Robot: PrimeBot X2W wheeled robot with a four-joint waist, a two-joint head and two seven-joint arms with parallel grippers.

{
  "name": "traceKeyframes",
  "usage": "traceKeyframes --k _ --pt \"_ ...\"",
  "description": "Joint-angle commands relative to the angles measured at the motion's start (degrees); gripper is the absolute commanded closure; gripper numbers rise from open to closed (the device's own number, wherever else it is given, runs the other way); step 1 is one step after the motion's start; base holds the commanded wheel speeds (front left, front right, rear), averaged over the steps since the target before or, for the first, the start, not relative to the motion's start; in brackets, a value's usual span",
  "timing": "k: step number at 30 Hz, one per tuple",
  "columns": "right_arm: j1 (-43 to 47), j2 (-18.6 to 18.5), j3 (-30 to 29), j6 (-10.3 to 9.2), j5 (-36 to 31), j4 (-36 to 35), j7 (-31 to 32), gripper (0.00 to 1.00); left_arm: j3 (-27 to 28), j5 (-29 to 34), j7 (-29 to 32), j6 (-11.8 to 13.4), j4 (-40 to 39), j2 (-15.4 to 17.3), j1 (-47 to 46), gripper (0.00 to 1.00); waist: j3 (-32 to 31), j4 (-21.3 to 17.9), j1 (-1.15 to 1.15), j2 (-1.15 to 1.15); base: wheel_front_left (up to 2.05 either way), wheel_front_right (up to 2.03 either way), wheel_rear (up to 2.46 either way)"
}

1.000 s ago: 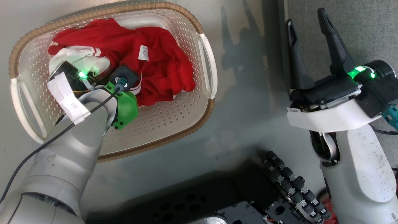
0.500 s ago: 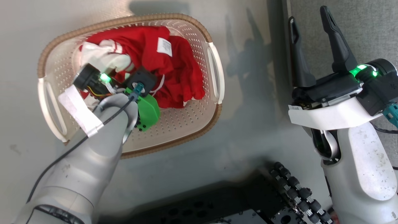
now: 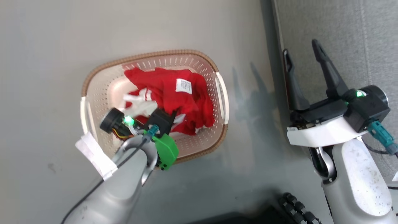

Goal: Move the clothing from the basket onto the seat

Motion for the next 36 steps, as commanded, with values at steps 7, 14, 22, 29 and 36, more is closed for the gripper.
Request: traceKeyframes --k 7,14,22,29,36 --pt "5.5 -1.1 1.4 -0.02 0.3 1.8 -0.1 0.00 2.5 -2.0 -0.2 -0.5 -7.0 -0.8 9.2 1.00 -17.2 4.0 0.00 0.00 0.00 0.00 0.00" --pt "10.7 -1.3 2.3 -0.02 0.7 3.6 -0.1 0.00 5.3 -0.8 -0.2 0.9 -16.8 -0.8 16.3 1.00 -25.4 5.0 0.00 0.00 0.00 0.00 0.00" --pt "16.2 -1.4 3.5 -0.02 1.3 5.4 -0.1 0.00 9.1 -0.1 -0.2 2.3 -26.3 -1.0 22.7 1.00 -33.2 4.9 0.00 0.00 0.00 0.00 0.00" --pt "18.8 -1.4 4.7 -0.02 2.1 6.3 -0.1 0.00 10.9 1.0 -0.2 1.9 -31.1 -1.2 25.7 1.00 -36.7 3.8 0.00 0.00 0.00 0.00 0.00" --pt "19.9 -1.6 6.6 -0.02 3.2 7.3 -0.1 0.00 11.6 1.7 -0.2 1.6 -34.6 -1.6 26.8 1.00 -38.7 2.7 0.00 0.00 0.00 0.00 0.00"
